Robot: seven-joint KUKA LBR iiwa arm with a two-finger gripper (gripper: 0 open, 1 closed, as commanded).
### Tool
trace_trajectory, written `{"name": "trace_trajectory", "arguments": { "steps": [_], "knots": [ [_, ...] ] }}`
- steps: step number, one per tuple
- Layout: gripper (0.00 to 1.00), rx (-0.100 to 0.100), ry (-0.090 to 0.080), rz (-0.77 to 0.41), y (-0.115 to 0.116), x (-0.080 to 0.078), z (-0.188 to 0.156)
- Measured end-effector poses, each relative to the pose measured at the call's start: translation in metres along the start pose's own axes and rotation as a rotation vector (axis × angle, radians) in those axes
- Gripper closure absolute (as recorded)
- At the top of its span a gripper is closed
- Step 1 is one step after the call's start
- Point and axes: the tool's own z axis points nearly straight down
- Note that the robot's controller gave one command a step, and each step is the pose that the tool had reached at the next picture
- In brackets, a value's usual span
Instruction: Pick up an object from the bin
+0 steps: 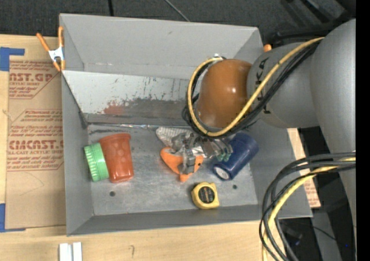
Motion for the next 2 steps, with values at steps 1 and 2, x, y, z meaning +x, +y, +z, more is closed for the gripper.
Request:
{"name": "trace_trajectory", "arguments": {
  "steps": [1, 2],
  "knots": [
    [1.0, 0.0, 0.0, 0.0, 0.0, 0.0, 0.0],
    [1.0, 0.0, 0.005, -0.022, -0.017, -0.01, -0.118]
  ]
}}
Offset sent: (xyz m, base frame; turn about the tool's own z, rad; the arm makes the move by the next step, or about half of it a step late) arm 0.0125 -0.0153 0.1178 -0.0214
